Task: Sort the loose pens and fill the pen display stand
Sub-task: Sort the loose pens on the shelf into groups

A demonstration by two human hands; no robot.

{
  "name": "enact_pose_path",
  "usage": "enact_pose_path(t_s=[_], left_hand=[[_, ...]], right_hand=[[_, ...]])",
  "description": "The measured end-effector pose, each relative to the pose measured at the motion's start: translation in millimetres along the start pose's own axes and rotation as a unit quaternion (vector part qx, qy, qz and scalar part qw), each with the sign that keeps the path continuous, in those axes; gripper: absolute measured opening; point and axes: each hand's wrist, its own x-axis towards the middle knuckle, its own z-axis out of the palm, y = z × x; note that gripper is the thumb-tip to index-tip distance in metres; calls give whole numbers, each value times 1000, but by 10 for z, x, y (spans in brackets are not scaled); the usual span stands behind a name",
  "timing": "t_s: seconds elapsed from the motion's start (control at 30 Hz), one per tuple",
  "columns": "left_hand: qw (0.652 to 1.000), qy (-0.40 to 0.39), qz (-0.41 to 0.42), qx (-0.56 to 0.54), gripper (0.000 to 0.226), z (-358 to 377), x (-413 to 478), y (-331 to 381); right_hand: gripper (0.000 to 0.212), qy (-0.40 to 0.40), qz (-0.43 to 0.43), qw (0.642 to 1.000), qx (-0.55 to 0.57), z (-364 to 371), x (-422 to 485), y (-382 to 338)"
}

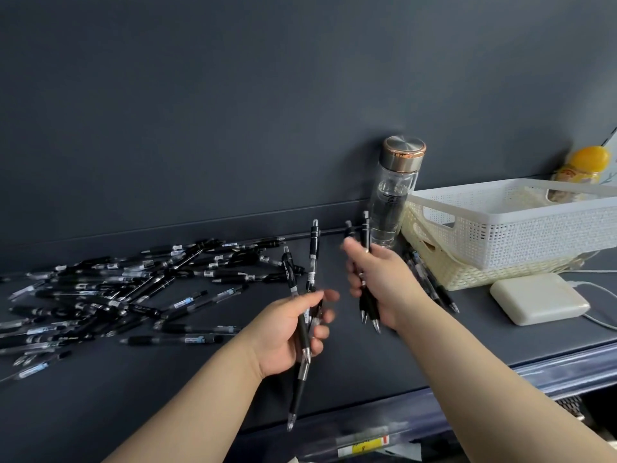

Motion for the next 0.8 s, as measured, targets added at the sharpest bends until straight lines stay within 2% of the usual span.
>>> enact_pose_path(t_s=[0.1, 0.2, 0.33, 0.47, 0.53, 0.6, 0.7, 0.73, 0.8], left_hand=[[999, -28, -20, 34, 21, 17, -6, 20], [997, -43, -34, 53, 19, 7, -7, 40], [996, -53, -43, 54, 31, -51, 10, 63], [998, -43, -38, 33, 34, -98, 29, 93], [999, -23, -34, -8, 31, -125, 44, 118], [998, 13, -23, -54, 26, -170, 74, 148], [993, 87, -6, -80, 25, -251, 124, 188], [991, 112, -4, -70, 25, -272, 135, 197], [988, 148, -8, -42, 26, -284, 142, 213]], right_hand=[[24, -56, 22, 996, -68, 63, 2, 16], [24, -66, 28, 993, -90, 106, 30, -3], [18, -13, -29, 997, -72, 109, 87, -54], [14, 67, -59, 996, -22, 46, 164, -133], [13, 79, -52, 991, -94, -29, 181, -117], [13, 42, -30, 969, -241, -79, 147, -60], [14, -44, 22, 893, -447, -35, 54, 84], [15, -59, 38, 875, -479, -4, 31, 146], [13, -55, 53, 862, -501, 57, 22, 272]])
